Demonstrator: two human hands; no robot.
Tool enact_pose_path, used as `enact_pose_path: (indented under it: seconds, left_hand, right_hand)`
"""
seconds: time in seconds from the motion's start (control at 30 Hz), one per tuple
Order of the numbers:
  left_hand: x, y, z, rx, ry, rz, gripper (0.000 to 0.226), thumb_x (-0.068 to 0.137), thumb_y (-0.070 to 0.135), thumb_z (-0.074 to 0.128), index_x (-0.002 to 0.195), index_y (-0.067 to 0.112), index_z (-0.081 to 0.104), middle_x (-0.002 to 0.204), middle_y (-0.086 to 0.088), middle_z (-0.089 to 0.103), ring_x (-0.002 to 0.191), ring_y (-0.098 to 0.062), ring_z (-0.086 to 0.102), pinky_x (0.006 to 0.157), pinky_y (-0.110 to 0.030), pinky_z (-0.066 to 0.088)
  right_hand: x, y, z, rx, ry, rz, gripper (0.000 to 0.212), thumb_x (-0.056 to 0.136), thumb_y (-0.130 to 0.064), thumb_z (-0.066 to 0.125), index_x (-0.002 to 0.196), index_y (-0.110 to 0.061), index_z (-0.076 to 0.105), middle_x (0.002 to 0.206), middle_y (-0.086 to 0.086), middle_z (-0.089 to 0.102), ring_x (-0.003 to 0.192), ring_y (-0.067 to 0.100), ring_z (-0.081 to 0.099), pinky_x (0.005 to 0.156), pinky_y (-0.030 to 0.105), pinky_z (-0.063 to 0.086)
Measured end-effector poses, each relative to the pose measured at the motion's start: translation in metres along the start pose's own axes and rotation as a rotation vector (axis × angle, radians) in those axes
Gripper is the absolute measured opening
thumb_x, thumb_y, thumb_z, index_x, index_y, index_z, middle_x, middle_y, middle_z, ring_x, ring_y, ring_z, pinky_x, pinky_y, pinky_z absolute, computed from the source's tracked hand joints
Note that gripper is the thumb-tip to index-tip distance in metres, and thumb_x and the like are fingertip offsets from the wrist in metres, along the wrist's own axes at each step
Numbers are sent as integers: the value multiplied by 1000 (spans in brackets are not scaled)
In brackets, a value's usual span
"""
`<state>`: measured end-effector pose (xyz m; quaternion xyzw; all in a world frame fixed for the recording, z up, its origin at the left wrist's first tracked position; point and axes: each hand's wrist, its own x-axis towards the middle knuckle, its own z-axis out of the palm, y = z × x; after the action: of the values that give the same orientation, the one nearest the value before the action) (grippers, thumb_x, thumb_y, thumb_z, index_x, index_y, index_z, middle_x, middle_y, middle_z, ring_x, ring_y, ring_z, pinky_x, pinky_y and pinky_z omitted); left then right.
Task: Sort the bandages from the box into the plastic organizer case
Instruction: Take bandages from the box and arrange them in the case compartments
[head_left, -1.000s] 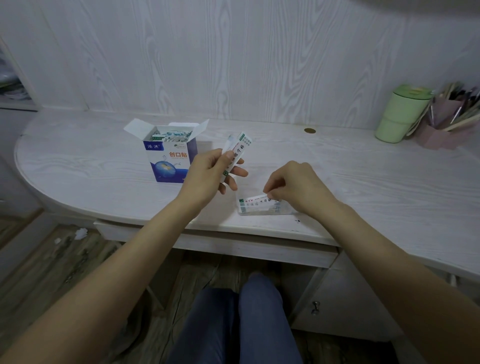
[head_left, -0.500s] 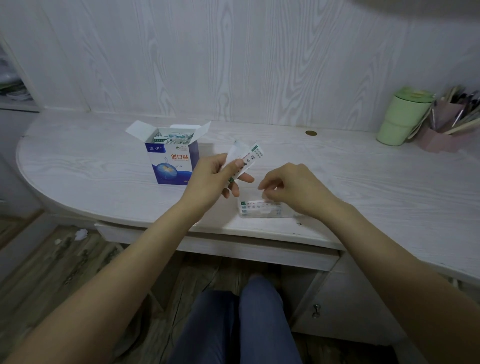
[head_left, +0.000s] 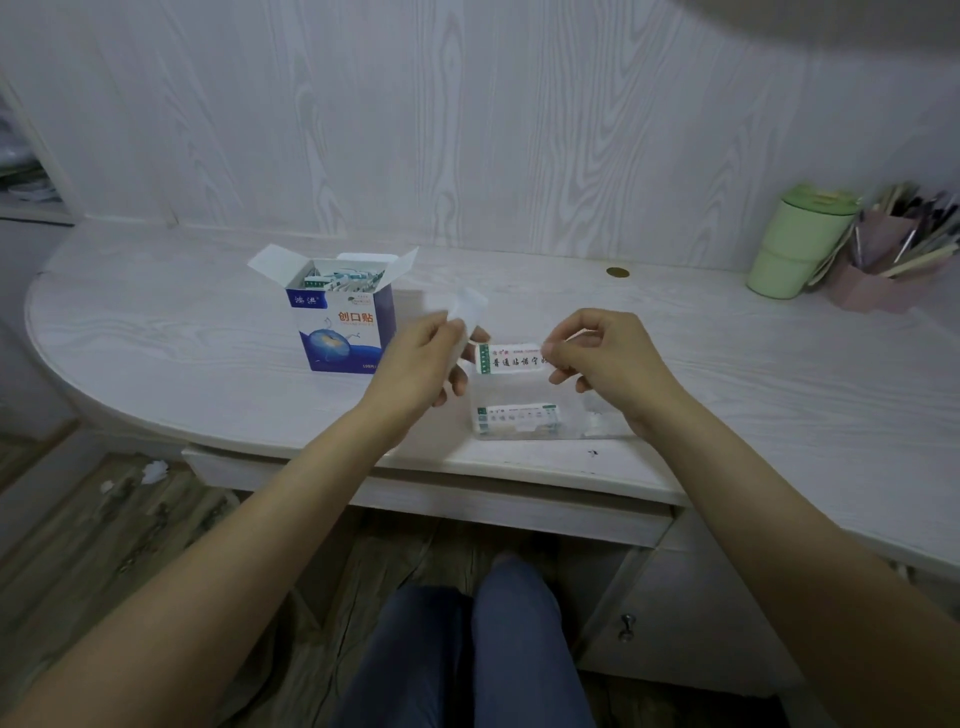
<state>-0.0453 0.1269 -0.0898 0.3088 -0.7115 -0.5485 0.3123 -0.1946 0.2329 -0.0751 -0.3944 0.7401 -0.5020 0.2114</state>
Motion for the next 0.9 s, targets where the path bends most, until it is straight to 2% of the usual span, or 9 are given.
enact_pose_path:
  seconds: [0.07, 0.13, 0.23, 0.37, 0.47, 0.6, 0.77, 0.9]
  left_hand:
    - [2, -1, -3, 0, 56, 12, 26, 100, 19, 38, 94, 14, 62, 79, 5, 67, 46, -3, 49, 43, -17, 35]
    - [3, -2, -5, 1, 86, 25, 22, 99, 19, 41, 95, 15, 63, 81, 6, 68, 46, -2, 51, 43, -17, 37]
    - [3, -3, -6, -12, 95, 44, 20, 98, 19, 44, 97, 13, 63, 82, 6, 68, 47, -2, 52, 42, -15, 38]
    - [2, -4, -5, -3, 71, 63, 18, 99, 20, 45, 96, 15, 62, 85, 6, 69, 49, -2, 54, 42, -15, 39]
    - [1, -4, -4, -5, 72, 66, 20, 99, 22, 45, 101, 13, 63, 84, 6, 69, 50, -2, 55, 43, -16, 40]
    - [1, -2, -4, -11, 79, 66, 21, 100, 23, 43, 98, 16, 62, 83, 7, 68, 50, -2, 55, 43, -16, 41]
    - [0, -1, -2, -7, 82, 73, 20, 100, 25, 43, 91, 24, 61, 80, 9, 68, 50, 0, 55, 45, -16, 42]
    - [0, 0, -2, -14, 71, 79, 19, 100, 24, 43, 95, 21, 61, 82, 8, 68, 50, -1, 55, 44, -15, 42]
  right_hand:
    - [-1, 5, 1, -75, -8, 33, 6, 81, -7, 67, 76, -11, 66, 71, 6, 68, 53, 8, 61, 51, 22, 40]
    - [-1, 7, 1, -134, -10, 41, 3, 80, -8, 68, 77, -9, 68, 66, 2, 66, 50, 8, 56, 47, 19, 37]
    - [-1, 5, 2, -218, -42, 56, 3, 80, -8, 69, 77, -9, 70, 70, 2, 67, 52, 9, 54, 44, 16, 36]
    - [0, 3, 5, -329, -127, 57, 9, 79, -10, 71, 71, -14, 71, 73, 4, 69, 53, 11, 52, 49, 19, 42]
    - [2, 4, 8, -450, -135, 32, 9, 78, -12, 70, 71, -18, 70, 74, 2, 69, 62, 15, 57, 66, 32, 51]
    - [-3, 2, 12, -697, -101, -25, 6, 80, -21, 71, 74, -23, 68, 80, -3, 66, 79, 16, 60, 56, 24, 38]
    - [-4, 0, 14, -801, -106, -120, 7, 79, -25, 75, 81, -19, 74, 84, -5, 58, 81, 14, 54, 53, 23, 31]
    - [-4, -1, 16, -845, -112, -150, 9, 80, -29, 74, 87, -24, 75, 87, -6, 54, 79, 13, 49, 51, 22, 30]
